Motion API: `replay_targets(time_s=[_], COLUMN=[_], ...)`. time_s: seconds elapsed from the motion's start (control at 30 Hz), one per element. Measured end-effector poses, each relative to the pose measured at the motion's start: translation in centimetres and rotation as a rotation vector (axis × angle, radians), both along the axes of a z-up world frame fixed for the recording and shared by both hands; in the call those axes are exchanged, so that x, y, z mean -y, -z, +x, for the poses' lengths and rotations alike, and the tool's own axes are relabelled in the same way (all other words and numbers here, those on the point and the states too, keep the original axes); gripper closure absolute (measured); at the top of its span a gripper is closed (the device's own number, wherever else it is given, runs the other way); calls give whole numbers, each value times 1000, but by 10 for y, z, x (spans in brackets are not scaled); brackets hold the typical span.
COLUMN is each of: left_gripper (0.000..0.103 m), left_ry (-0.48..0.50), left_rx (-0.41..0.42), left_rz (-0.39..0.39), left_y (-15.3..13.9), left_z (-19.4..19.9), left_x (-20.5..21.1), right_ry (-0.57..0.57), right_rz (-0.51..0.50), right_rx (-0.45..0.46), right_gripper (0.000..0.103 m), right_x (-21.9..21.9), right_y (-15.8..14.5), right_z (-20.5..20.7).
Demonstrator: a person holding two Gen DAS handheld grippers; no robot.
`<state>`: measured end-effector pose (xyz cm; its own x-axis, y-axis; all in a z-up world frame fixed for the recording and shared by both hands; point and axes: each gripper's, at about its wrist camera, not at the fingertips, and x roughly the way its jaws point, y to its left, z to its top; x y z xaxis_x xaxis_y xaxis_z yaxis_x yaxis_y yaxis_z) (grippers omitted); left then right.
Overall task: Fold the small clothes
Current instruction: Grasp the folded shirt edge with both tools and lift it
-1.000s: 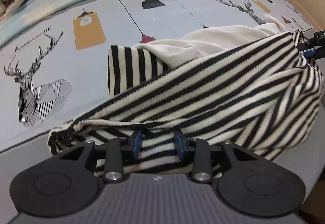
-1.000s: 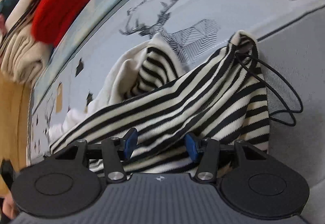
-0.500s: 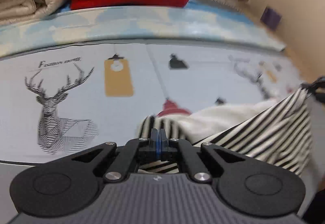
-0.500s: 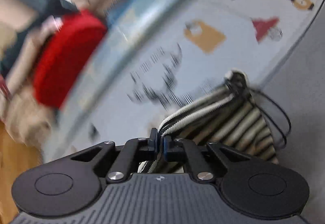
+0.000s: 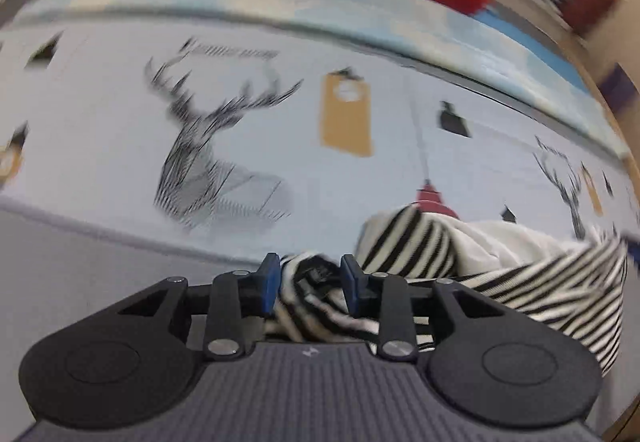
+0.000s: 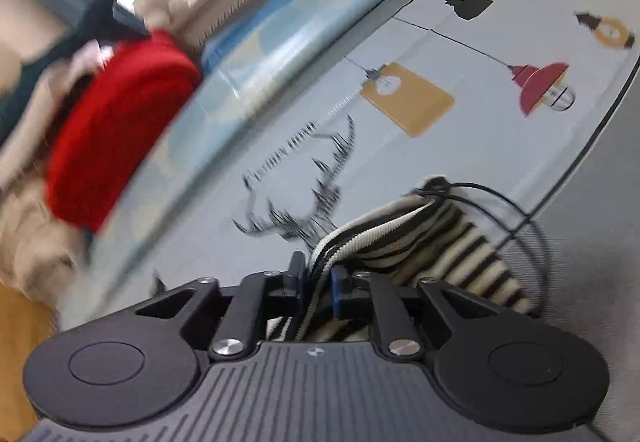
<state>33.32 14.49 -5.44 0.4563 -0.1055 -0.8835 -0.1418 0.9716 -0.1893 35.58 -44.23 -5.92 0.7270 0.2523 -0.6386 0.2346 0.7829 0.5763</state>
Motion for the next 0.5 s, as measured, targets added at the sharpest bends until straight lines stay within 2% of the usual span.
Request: replay_targets(time_s=[0.03,0.1,0.17,0.27,0.33,0.37,0.47,0.5], left_gripper=[67,64,62,66,96,96,97,97], left_ry=[-9,-5,8,8,-8,-13,-51,-88], left_rx=[-23,-74,-121,-139,-107,-70,79,149], left_rz=[-11,-20,10,42,-7,-27,-65,-100], left_y=[3,12,23,35,28,19,-14,-25], left_z=[0,1,5,5,6,6,6,5], left_x=[-2,1,9,17,14,13,4,-2], right_ry=[-10,-35,-66,-97,-99,-97,-70,-50], right_rz=[-6,-4,5,2,5,13,49,55], right_rx=[-17,-55,-98,-178,-200,-204,-183,-168], right_gripper=[80,66,57,55,55,57,93,95], right_x=[1,3,1,-7,-13,-14,-12,-10], right_y=[1,2,6,19,26,28,25,20], right_z=[-2,-7,-12,-12,-11,-10,-9,-8])
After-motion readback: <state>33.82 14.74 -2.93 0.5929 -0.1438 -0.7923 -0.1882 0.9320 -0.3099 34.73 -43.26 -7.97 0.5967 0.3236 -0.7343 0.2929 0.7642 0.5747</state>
